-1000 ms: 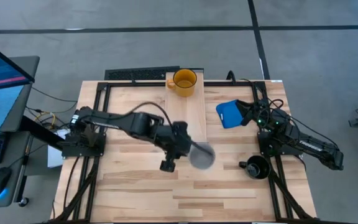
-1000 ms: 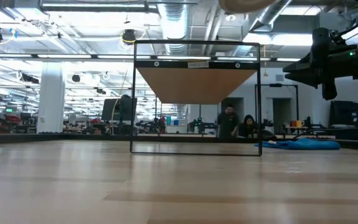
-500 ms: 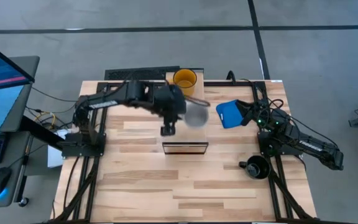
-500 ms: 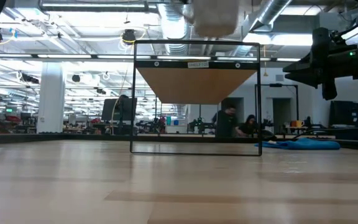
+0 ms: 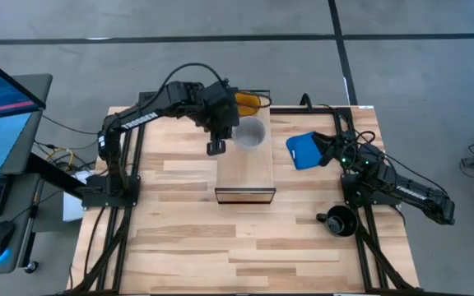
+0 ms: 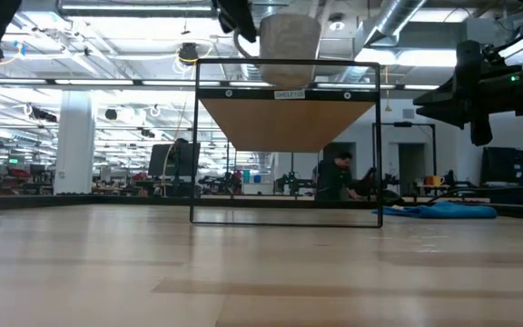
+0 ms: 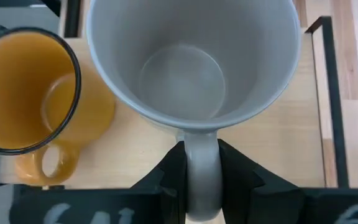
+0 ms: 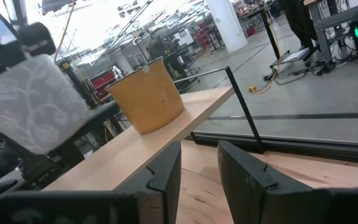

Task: Stack small to large cups/mugs on shelf
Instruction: Put the gray mug on the shelf

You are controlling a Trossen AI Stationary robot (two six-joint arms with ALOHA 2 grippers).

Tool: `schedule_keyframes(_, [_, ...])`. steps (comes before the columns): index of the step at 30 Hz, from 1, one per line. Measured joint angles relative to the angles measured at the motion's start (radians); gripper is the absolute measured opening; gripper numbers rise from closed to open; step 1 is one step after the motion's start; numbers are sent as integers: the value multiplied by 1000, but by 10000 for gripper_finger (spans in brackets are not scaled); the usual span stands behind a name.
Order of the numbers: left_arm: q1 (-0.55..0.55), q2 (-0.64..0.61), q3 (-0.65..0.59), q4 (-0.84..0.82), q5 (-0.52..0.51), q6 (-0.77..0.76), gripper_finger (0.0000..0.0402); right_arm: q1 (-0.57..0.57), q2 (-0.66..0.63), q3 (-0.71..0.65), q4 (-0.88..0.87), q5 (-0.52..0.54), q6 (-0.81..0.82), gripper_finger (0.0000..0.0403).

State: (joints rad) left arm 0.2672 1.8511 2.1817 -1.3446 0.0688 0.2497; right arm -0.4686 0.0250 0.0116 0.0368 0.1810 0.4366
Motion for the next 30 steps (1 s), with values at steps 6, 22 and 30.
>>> schedule_keyframes(6, [58,1,-68,24,77,24,45,0,0,0,0,0,-1,128])
schedule_keyframes(22, [128,0,-212,158,145,78,45,0,0,0,0,0,-2,128])
schedule_keyframes(30, [151,-2,-273,180,164,75,45,0,0,0,0,0,-1,128])
